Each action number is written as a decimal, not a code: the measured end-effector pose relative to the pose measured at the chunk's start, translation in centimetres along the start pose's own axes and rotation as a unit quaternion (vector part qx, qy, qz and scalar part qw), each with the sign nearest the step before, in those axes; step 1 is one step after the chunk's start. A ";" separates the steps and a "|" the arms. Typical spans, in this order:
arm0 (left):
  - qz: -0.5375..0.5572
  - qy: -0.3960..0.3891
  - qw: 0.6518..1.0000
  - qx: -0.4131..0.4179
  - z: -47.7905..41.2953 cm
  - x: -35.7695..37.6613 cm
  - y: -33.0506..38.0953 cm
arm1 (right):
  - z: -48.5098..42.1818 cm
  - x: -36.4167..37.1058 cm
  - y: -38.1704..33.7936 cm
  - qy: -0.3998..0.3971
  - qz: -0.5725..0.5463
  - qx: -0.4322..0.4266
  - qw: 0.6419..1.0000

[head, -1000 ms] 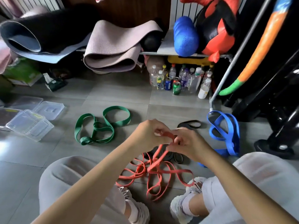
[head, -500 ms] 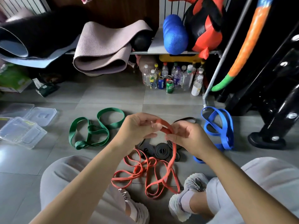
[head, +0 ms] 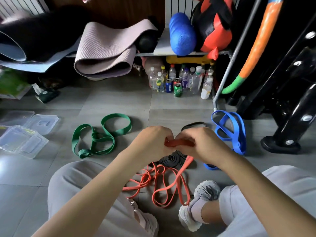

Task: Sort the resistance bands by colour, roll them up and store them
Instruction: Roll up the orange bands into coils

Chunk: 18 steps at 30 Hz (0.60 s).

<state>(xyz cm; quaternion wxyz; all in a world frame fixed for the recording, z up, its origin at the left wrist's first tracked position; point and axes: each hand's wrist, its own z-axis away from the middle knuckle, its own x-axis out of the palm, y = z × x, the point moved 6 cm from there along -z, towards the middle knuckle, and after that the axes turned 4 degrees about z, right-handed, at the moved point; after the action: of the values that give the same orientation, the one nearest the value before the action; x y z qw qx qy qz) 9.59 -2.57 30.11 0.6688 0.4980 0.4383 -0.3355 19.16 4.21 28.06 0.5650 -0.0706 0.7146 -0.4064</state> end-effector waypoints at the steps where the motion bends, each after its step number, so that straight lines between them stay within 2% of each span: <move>1: 0.039 0.007 0.999 -0.006 0.1 -0.3 -0.2 | 0.2 -0.2 0.4 0.006 -0.051 0.014 0.999; 3: 0.131 0.024 0.991 -0.015 0.6 -0.6 -1.0 | 0.7 -0.4 1.2 0.011 -0.107 0.031 0.994; 5: 0.222 0.028 0.974 -0.026 1.1 -0.5 -1.8 | 1.0 -0.3 1.6 0.012 -0.113 0.031 0.993; 8: 0.371 0.024 0.927 -0.037 1.8 0.3 -2.6 | 1.3 0.2 1.6 0.012 -0.223 0.051 0.973; 10: 0.492 0.044 0.868 -0.039 2.1 0.6 -2.8 | 1.3 0.6 1.2 0.029 -0.312 0.055 0.948; 12: 0.611 0.054 0.788 -0.045 2.2 1.2 -2.8 | 1.1 1.1 0.7 0.047 -0.366 0.049 0.928; 15: 0.737 0.044 0.671 -0.061 2.4 2.4 -2.4 | 1.1 1.3 0.3 0.080 -0.372 0.042 0.924; 16: 0.754 0.044 0.652 -0.070 2.4 2.8 -2.5 | 1.1 1.2 0.4 0.087 -0.363 0.043 0.927; 17: 0.753 0.042 0.652 -0.079 2.4 3.0 -2.5 | 1.1 1.1 0.5 0.087 -0.349 0.042 0.932; 18: 0.720 0.048 0.687 -0.085 2.5 3.0 -2.6 | 1.2 1.0 0.4 0.081 -0.330 0.043 0.939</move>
<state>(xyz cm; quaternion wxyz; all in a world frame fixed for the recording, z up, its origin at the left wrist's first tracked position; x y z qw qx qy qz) 9.05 -5.71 26.69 0.7226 0.6168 0.0029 0.3123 19.97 3.35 26.97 0.3417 -0.2451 0.6764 -0.6047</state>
